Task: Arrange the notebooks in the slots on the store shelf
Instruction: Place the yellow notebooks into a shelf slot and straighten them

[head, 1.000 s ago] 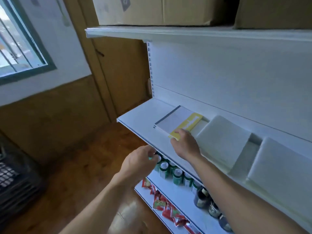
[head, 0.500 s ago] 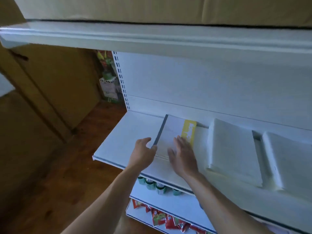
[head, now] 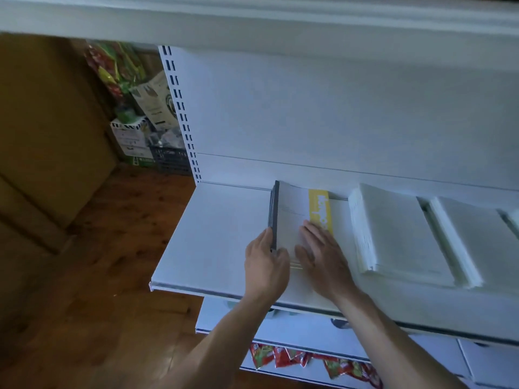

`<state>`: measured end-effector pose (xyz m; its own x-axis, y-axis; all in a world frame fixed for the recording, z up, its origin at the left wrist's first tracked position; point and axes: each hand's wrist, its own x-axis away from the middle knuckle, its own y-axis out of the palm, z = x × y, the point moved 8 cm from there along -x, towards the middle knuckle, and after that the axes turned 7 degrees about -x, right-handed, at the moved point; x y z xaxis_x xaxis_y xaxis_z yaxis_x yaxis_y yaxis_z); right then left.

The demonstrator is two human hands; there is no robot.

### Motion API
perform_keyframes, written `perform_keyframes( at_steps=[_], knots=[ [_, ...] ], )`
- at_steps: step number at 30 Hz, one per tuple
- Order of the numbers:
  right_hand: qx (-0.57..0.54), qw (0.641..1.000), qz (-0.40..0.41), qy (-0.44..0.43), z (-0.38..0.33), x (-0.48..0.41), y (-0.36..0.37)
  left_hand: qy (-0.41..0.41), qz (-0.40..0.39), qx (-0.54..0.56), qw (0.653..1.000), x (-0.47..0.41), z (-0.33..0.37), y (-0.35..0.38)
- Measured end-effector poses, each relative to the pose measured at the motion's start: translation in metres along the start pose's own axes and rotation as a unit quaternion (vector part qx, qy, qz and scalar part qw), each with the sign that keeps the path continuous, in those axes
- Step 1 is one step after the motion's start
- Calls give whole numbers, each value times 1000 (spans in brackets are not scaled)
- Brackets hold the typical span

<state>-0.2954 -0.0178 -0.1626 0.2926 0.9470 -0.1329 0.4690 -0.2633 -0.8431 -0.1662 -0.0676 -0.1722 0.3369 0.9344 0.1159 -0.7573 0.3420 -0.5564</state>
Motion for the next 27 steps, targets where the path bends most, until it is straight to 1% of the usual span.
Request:
perform_keyframes(
  at_steps=[2,5,6,8,9,10,12,14,16,18,20,23,25,27],
  knots=[
    [-8,1000,-2,10,3,-1,1,-5,-3,41,999,2,3,0],
    [-21,1000,1,10,4,0,-1,-20,-30,113,993,11,24,-3],
    [-25,1000,7,8,4,0,-2,-32,-38,144,988,10,29,-4],
    [-30,999,9,15,4,0,-3,-83,-44,191,977,0,31,-8],
    [-29,999,6,19,4,0,-2,-104,-53,186,976,-8,30,-10],
    [-27,999,3,20,4,0,-1,-111,-67,157,979,-15,30,-12],
    [-27,1000,2,15,4,0,-1,-110,-90,114,983,-23,29,-18],
    [-49,999,12,21,2,-1,-5,-106,-95,117,983,-25,25,-19],
    [-97,994,29,32,1,-1,-11,-100,-90,133,982,-19,21,-24],
    [-140,987,65,32,-5,0,-20,-92,-79,185,975,-14,19,-30],
    [-150,979,135,20,-12,1,-35,-79,-74,249,963,-12,21,-40],
    [-165,959,232,15,-24,2,-60,-51,-89,307,946,-12,25,-51],
    [-205,943,258,43,-27,4,-76,-43,-96,334,937,-10,28,-55],
    [-288,919,246,110,-18,8,-86,-34,-103,351,930,-6,34,-56]
  ],
)
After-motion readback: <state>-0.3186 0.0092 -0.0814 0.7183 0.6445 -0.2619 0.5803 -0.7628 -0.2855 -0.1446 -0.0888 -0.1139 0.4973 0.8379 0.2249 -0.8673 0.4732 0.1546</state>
